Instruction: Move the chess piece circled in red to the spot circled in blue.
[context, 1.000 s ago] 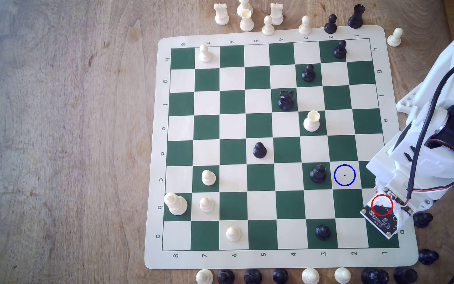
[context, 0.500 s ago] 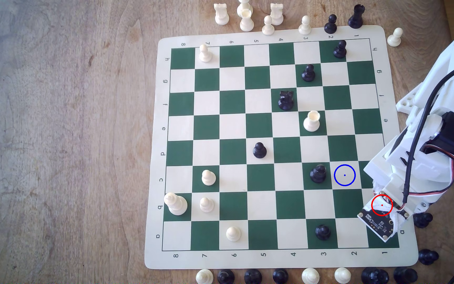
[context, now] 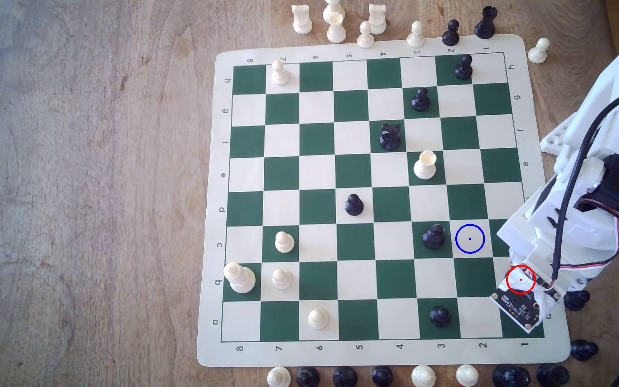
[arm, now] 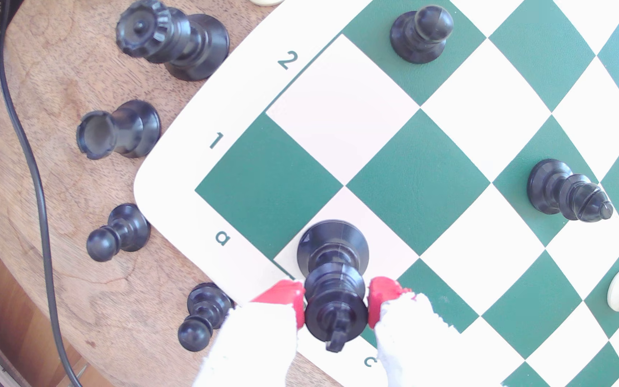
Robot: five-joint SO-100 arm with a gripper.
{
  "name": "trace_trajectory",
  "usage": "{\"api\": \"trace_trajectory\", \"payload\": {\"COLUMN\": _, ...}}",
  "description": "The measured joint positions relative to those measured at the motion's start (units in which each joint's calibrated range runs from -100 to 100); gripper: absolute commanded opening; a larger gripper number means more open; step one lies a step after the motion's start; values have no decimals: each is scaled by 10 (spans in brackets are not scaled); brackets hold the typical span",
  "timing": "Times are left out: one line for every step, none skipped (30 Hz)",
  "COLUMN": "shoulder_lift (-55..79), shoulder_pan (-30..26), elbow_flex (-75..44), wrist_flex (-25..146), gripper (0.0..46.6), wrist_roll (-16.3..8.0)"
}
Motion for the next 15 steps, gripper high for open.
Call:
{"api": "trace_trajectory", "payload": {"shoulder_lift": 0, "shoulder_pan": 0, "elbow_flex": 0, "wrist_flex": 0, "gripper": 4, "wrist_roll": 0}}
{"api": "trace_trajectory", "payload": {"shoulder_lift": 0, "shoulder_pan": 0, "elbow_flex": 0, "wrist_flex": 0, "gripper": 4, "wrist_roll": 0}}
{"api": "trace_trajectory", "payload": {"shoulder_lift": 0, "shoulder_pan": 0, "elbow_flex": 0, "wrist_flex": 7, "gripper": 4, "wrist_roll": 0}}
{"api": "trace_trajectory", "payload": {"shoulder_lift": 0, "shoulder_pan": 0, "elbow_flex": 0, "wrist_flex": 11, "gripper": 4, "wrist_roll": 0}}
{"api": "trace_trajectory", "payload": {"shoulder_lift": 0, "shoulder_pan": 0, "elbow_flex": -3, "wrist_flex": 16, "gripper": 4, "wrist_roll": 0}}
{"api": "trace_trajectory", "payload": {"shoulder_lift": 0, "shoulder_pan": 0, "elbow_flex": -11, "wrist_flex": 30, "gripper": 4, "wrist_roll": 0}}
{"api": "trace_trajectory", "payload": {"shoulder_lift": 0, "shoulder_pan": 0, "elbow_flex": -27, "wrist_flex": 46, "gripper": 4, "wrist_roll": 1}}
{"api": "trace_trajectory", "payload": {"shoulder_lift": 0, "shoulder_pan": 0, "elbow_flex": -34, "wrist_flex": 52, "gripper": 4, "wrist_roll": 2}}
{"api": "trace_trajectory", "payload": {"shoulder_lift": 0, "shoulder_pan": 0, "elbow_flex": -44, "wrist_flex": 59, "gripper": 4, "wrist_roll": 1}}
{"api": "trace_trajectory", "payload": {"shoulder_lift": 0, "shoulder_pan": 1, "elbow_flex": -58, "wrist_flex": 68, "gripper": 4, "wrist_roll": 0}}
{"api": "trace_trajectory", "payload": {"shoulder_lift": 2, "shoulder_pan": 6, "elbow_flex": -73, "wrist_flex": 74, "gripper": 4, "wrist_roll": 0}}
{"api": "trace_trajectory", "payload": {"shoulder_lift": 5, "shoulder_pan": 18, "elbow_flex": -97, "wrist_flex": 80, "gripper": 4, "wrist_roll": 0}}
{"api": "trace_trajectory", "payload": {"shoulder_lift": 7, "shoulder_pan": 27, "elbow_flex": -106, "wrist_flex": 81, "gripper": 3, "wrist_roll": -1}}
{"api": "trace_trajectory", "payload": {"shoulder_lift": 8, "shoulder_pan": 35, "elbow_flex": -115, "wrist_flex": 81, "gripper": 3, "wrist_roll": 0}}
{"api": "trace_trajectory", "payload": {"shoulder_lift": 12, "shoulder_pan": 41, "elbow_flex": -121, "wrist_flex": 81, "gripper": 3, "wrist_roll": 2}}
